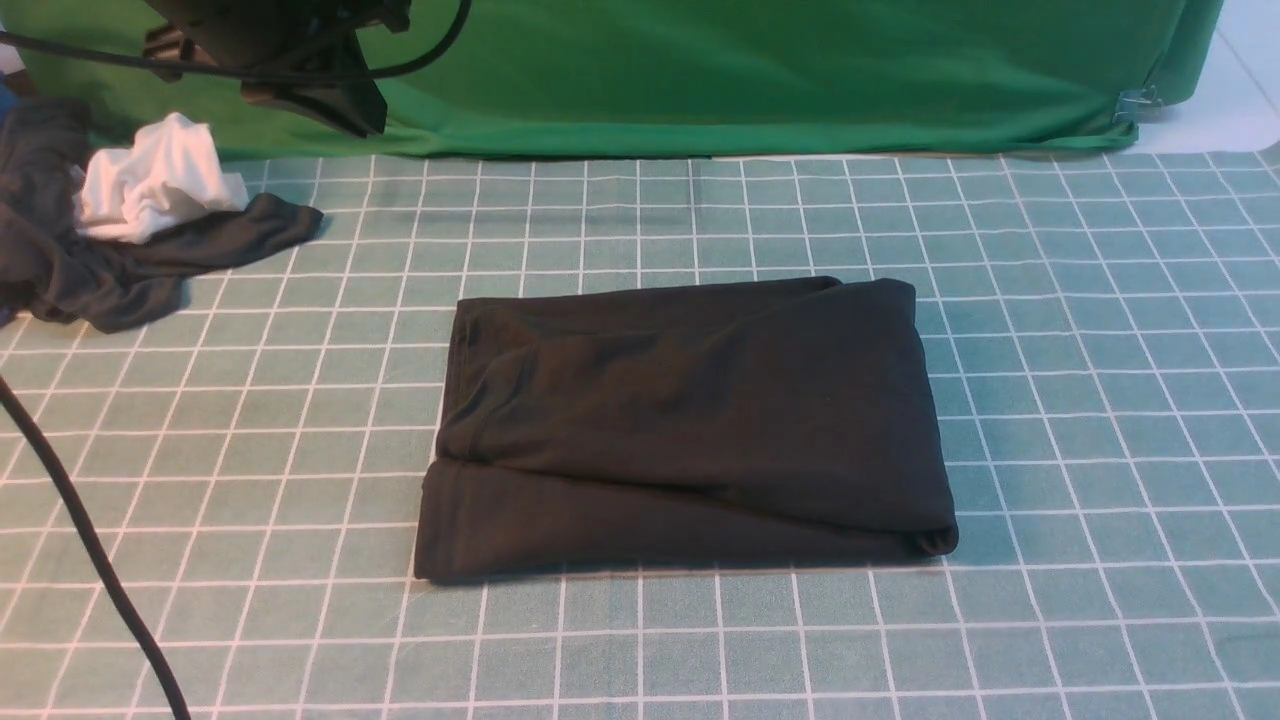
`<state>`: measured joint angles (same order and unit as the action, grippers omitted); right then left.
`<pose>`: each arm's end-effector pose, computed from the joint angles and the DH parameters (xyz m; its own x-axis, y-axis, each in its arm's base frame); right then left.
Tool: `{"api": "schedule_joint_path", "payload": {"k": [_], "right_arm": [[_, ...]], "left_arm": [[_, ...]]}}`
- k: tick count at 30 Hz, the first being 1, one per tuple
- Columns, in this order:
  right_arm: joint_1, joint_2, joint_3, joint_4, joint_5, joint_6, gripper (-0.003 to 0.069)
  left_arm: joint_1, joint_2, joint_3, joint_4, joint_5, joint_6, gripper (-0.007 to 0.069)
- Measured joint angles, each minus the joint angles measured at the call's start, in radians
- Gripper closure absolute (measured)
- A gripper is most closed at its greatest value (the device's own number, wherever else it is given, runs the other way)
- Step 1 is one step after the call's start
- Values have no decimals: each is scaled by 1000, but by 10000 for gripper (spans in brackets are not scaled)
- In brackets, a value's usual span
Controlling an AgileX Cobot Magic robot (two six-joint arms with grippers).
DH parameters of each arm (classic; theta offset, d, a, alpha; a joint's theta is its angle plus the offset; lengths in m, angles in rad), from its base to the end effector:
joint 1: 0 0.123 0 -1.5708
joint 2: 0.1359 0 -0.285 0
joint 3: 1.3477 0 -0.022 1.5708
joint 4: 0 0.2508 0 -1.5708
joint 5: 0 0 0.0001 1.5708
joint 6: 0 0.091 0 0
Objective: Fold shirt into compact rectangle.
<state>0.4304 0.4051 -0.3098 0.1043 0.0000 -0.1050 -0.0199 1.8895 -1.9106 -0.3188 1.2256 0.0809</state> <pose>0.0888 0.0408 0.2889 -0.0071 -0.0040 -1.0000 -0.4172 0.9088 -0.0007 0.4108 -0.0350 0.3505 -0.8955 -0.0112 -0.4450 0.1255 0.9528 -0.2765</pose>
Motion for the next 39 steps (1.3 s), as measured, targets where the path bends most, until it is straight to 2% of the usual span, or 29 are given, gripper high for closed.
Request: {"api": "schedule_joint_path", "payload": {"k": [14,21,27,32,39], "right_arm": [[0,-6,34,-4,0,0,529],[-19,-141,156,-122,84,0,517],[-160,-294,303,-173,197,0,506],[-256,-395,319,-180,220,-1,496],[-336,-404,320,-180,222,-1,485]], "left_arm": [[0,0,0,7,0,1,613],[0,0,0,8,0,1,613],[0,0,1,8,0,1,613],[0,0,0,32,-1,4,613],[0,0,1,19,-1,4,613]]}}
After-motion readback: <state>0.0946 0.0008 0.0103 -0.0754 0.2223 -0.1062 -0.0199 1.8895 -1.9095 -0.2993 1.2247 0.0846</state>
